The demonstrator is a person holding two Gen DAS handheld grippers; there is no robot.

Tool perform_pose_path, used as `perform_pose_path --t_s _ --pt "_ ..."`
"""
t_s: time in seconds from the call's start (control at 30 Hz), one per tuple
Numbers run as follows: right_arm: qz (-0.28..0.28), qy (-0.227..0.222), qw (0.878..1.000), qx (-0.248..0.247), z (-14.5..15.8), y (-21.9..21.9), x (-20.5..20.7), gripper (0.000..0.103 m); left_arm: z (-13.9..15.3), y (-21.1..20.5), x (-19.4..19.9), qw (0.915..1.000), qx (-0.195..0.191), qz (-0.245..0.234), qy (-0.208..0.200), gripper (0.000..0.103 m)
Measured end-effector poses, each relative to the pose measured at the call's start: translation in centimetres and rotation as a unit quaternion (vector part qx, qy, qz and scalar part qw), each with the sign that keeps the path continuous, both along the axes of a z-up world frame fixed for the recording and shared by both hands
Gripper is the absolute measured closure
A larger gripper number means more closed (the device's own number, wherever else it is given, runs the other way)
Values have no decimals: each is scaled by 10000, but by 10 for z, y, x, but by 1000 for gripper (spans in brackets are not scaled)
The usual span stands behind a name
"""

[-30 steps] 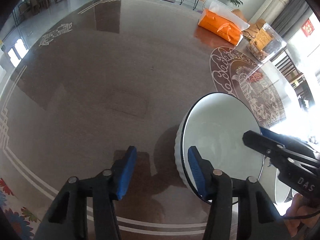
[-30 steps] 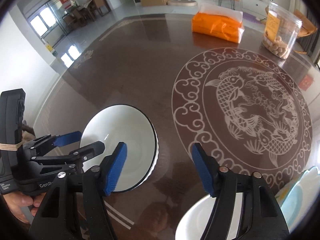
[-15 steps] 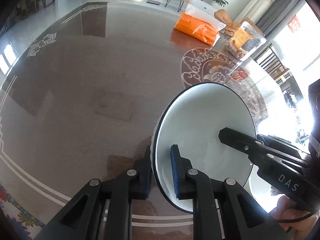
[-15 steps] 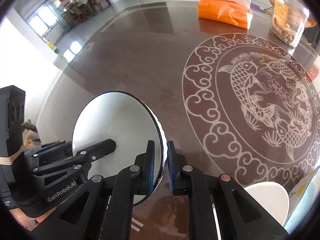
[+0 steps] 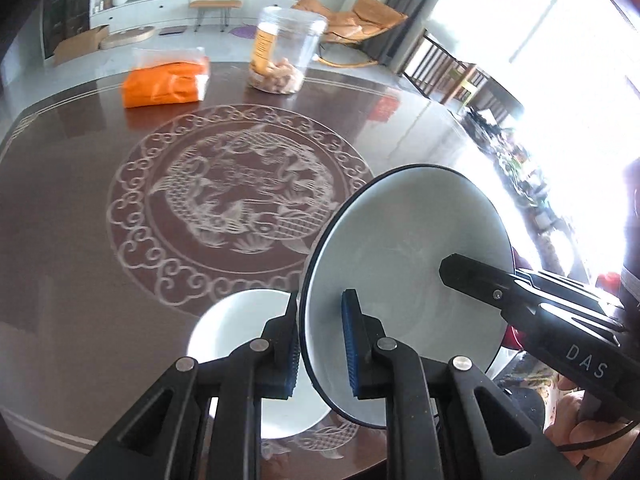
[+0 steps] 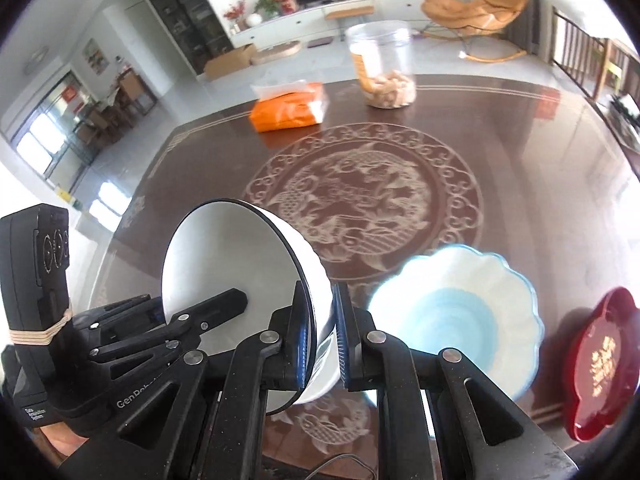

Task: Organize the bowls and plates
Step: 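Lower the white bowl into the scalloped bowl and open the left gripper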

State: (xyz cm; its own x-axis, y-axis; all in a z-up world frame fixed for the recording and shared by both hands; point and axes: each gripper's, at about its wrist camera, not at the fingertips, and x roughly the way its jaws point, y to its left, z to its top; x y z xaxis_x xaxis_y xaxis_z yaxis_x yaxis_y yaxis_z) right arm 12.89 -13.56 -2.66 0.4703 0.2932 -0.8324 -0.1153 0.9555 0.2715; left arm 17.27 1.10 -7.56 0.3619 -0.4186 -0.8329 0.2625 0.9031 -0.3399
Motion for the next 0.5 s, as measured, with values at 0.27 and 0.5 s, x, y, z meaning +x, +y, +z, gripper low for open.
perform_pose_path --t_s 0.27,0.5 --pt "-974 496 9940 -12 -55 -82 -4 88 -55 -82 15 9960 353 -596 569 86" --pt "-1236 741 9894 182 -92 -108 -2 88 -77 -97 22 9933 703 -660 639 84"
